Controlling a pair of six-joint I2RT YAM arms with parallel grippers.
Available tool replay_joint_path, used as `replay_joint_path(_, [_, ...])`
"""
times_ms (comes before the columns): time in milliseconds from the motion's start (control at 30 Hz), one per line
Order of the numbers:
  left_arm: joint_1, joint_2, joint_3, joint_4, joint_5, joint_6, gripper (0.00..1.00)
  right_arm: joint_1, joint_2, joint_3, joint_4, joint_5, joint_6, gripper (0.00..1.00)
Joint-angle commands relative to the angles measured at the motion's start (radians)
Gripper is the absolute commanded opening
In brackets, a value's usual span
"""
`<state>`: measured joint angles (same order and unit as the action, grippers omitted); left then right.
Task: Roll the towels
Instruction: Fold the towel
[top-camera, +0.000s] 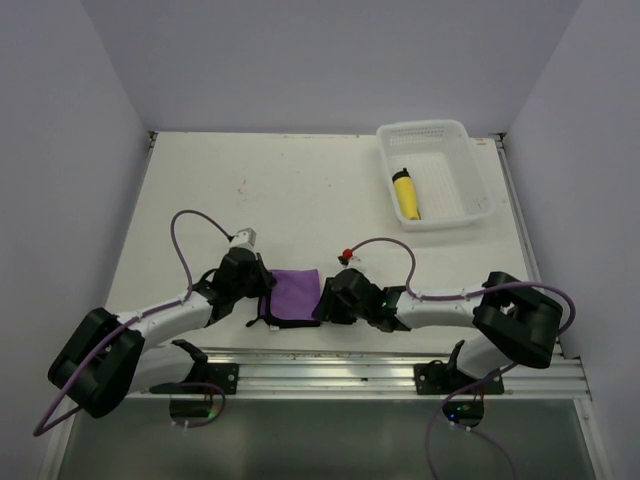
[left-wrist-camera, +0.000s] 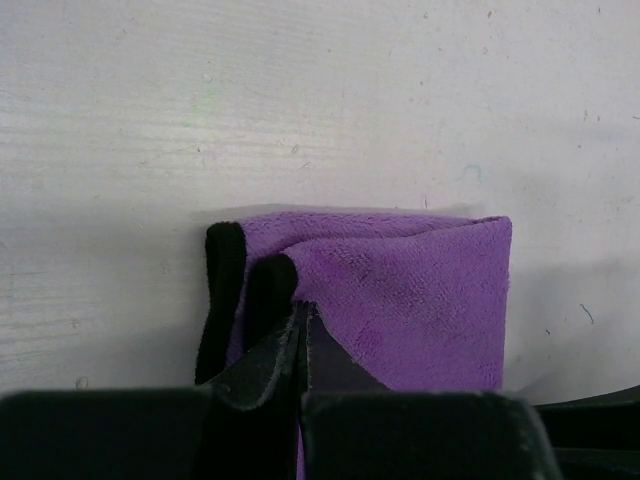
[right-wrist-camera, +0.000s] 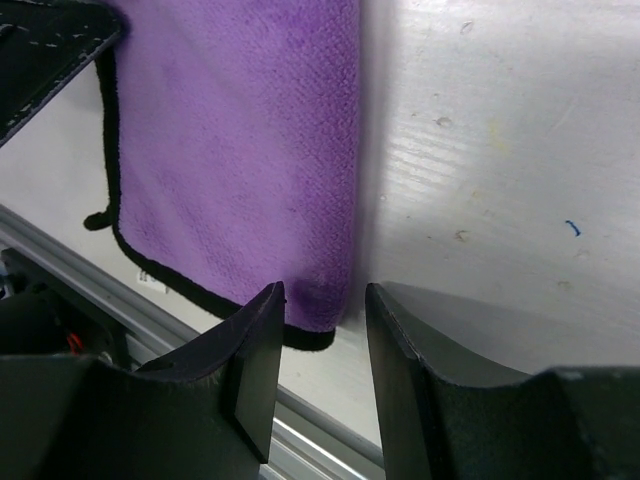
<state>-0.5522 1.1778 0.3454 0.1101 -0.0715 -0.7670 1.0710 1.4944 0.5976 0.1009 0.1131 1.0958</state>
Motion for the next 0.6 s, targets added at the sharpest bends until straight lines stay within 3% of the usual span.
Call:
replay_joint_path(0, [-0.003,-0.009,-0.002,0.017,-0.024,0.000,0.00,0.010,0.000,-0.007,0.083,-0.016,0.053,0.42])
replay_joint_path(233, [-0.003,-0.013,-0.002,0.017,-0.022,0.000,0.00,0.023,0.063,-0.009,0.134,-0.032,0.082,0.41])
replay_joint_path(400, [-0.003,-0.015,-0.006,0.014,-0.024,0.002,0.00,0.026,0.043,-0.019,0.095,0.008,0.085,0.34])
replay_joint_path(500, [-0.003,-0.017,-0.009,0.017,-0.022,0.000,0.00,0.026,0.030,-0.032,0.097,0.013,0.090,0.22])
replay_joint_path(567, [-0.003,-0.018,-0.011,0.019,-0.022,-0.003,0.00,0.024,0.014,-0.029,0.080,0.022,0.075,0.09])
